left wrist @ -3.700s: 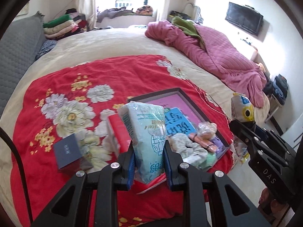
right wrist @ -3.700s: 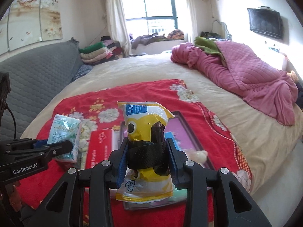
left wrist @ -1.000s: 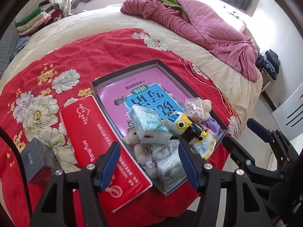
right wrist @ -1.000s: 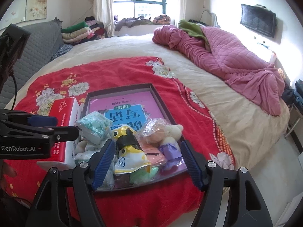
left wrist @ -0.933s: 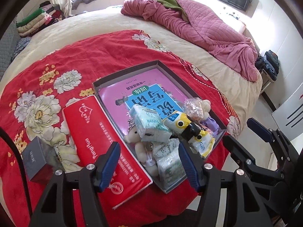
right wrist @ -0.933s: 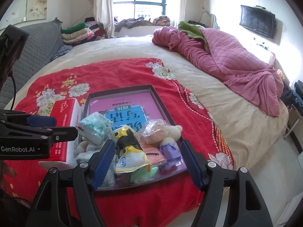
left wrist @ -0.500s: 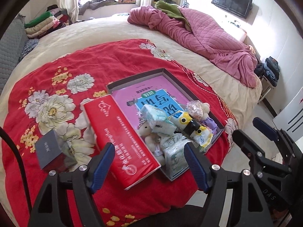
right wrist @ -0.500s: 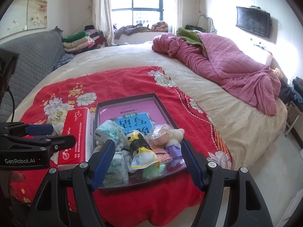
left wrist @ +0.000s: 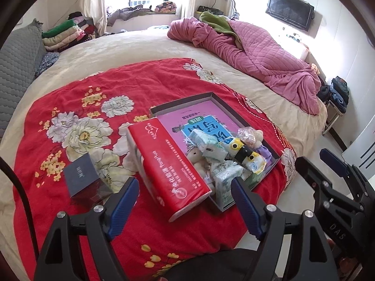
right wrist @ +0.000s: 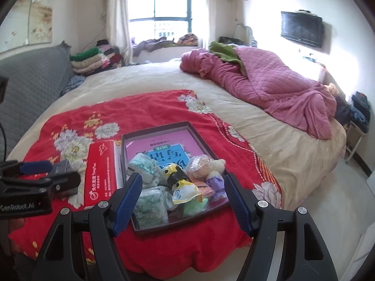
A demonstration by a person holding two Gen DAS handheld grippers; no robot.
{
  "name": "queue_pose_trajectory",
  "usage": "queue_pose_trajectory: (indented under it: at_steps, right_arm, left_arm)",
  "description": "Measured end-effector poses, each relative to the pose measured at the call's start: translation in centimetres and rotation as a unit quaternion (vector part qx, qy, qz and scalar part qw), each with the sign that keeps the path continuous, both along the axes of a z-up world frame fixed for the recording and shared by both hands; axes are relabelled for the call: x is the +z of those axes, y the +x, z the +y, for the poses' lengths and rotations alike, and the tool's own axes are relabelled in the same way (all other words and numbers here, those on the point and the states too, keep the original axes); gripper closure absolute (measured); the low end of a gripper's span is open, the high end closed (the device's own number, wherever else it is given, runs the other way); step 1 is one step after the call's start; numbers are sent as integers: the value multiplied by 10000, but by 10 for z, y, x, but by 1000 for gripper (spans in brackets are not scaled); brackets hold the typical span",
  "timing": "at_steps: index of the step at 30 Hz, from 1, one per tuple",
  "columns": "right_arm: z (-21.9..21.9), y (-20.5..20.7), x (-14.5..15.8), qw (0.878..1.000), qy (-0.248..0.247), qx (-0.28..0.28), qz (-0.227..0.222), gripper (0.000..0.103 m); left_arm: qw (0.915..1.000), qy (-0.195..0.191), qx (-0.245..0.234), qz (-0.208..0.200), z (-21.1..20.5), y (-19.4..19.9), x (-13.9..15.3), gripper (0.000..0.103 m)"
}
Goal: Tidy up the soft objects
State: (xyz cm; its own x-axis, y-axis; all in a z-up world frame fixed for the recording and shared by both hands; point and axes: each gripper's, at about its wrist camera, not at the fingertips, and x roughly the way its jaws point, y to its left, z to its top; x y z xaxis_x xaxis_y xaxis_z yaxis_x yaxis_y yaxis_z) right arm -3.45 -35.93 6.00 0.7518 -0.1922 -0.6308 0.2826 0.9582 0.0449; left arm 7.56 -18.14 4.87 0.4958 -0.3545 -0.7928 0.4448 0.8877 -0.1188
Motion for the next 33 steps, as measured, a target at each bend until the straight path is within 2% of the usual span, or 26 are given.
queue_pose_trajectory:
  at_steps: [5, 9, 18, 25, 33]
  right_arm:
    - [15, -11, 1, 9998, -134, -122, -10, 29]
    - [27, -22, -2, 9996, -49, -270, -11, 29]
    - [52, -42, -10, 9991, -84, -381, 149, 29]
    - [48, -60, -14, 9982, -1, -587, 93, 29]
    - [55, -69, -25, 9986, 19, -455, 250, 29]
  left_arm:
    - [9999, 52, 83, -36, 12, -10, -2, 23]
    - [9998, 119, 139, -53, 20, -19, -6, 23]
    - [9995, -36, 311, -91, 45, -36, -14, 23]
    - [9993, -29, 363, -92, 54, -49, -24, 23]
    - [9994, 1, 359, 9, 54, -55, -33, 23]
